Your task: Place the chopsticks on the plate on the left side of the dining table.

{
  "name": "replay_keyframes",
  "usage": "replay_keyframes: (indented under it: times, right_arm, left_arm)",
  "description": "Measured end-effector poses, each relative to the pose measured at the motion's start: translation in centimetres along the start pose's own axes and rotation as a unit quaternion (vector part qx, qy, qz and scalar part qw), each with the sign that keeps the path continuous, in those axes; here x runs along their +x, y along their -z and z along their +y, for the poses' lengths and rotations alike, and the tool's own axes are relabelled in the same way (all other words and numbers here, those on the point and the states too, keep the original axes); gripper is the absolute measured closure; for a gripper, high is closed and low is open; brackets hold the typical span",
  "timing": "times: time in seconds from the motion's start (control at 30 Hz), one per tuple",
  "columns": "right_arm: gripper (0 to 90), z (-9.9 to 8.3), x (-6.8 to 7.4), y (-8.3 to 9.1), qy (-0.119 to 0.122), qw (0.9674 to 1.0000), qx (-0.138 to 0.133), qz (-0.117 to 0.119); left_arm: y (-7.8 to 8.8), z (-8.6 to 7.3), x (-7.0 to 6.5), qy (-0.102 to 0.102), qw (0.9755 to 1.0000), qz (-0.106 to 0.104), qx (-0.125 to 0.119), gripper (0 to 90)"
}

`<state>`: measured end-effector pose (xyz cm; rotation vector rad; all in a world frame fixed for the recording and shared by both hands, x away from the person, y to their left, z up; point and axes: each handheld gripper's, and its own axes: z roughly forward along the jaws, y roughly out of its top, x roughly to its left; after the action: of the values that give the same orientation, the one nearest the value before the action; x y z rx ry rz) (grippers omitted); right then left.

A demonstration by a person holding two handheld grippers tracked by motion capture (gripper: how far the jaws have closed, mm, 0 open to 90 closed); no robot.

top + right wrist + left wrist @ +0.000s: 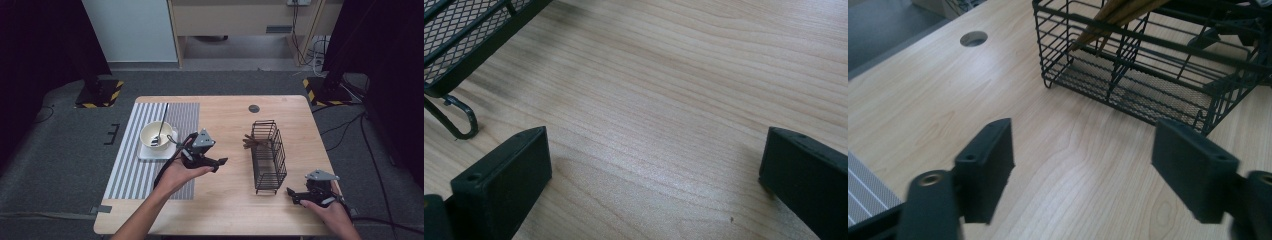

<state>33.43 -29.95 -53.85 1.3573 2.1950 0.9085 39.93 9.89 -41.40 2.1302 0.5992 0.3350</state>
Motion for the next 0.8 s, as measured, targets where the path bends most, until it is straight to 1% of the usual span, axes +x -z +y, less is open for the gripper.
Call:
replay_keyframes:
  times: [0.07, 0.2, 0.27, 0.33, 0.4, 0.47, 0.53, 0.8]
  right_arm:
    - [0.2, 0.0, 0.0, 0.0, 0.000, 1.0000, 0.000, 0.000]
    - [0.2, 0.0, 0.0, 0.0, 0.000, 1.0000, 0.000, 0.001]
    - [0.2, 0.0, 0.0, 0.0, 0.001, 1.0000, 0.000, 0.001]
    - [0.2, 0.0, 0.0, 0.0, 0.000, 1.0000, 0.000, 0.001]
    - [0.2, 0.0, 0.0, 0.0, 0.001, 1.0000, 0.000, 0.001]
    - [0.2, 0.0, 0.0, 0.0, 0.000, 1.0000, 0.000, 0.002]
    - [0.2, 0.0, 0.0, 0.0, 0.001, 1.0000, 0.000, 0.001]
    - [0.2, 0.0, 0.0, 0.0, 0.001, 1.0000, 0.000, 0.002]
  left_arm:
    - [0.0, 0.3, 0.1, 0.000, 1.0000, -0.004, -0.003, 29.2]
    - [0.1, 1.3, -0.1, -0.011, 0.9999, -0.006, -0.005, 36.7]
    - [0.2, 2.0, -0.1, -0.010, 0.9998, -0.009, -0.012, 41.5]
    - [0.4, 2.7, -0.1, -0.006, 0.9997, -0.015, -0.018, 43.9]
    - [0.4, 3.3, -0.1, -0.008, 0.9997, -0.016, -0.019, 45.8]
    - [0.5, 3.8, -0.1, -0.009, 0.9996, -0.017, -0.019, 47.5]
    - [0.6, 4.3, -0.1, -0.006, 0.9994, -0.024, -0.024, 48.8]
    - [0.9, 5.7, -0.1, -0.011, 0.9987, -0.034, -0.037, 48.5]
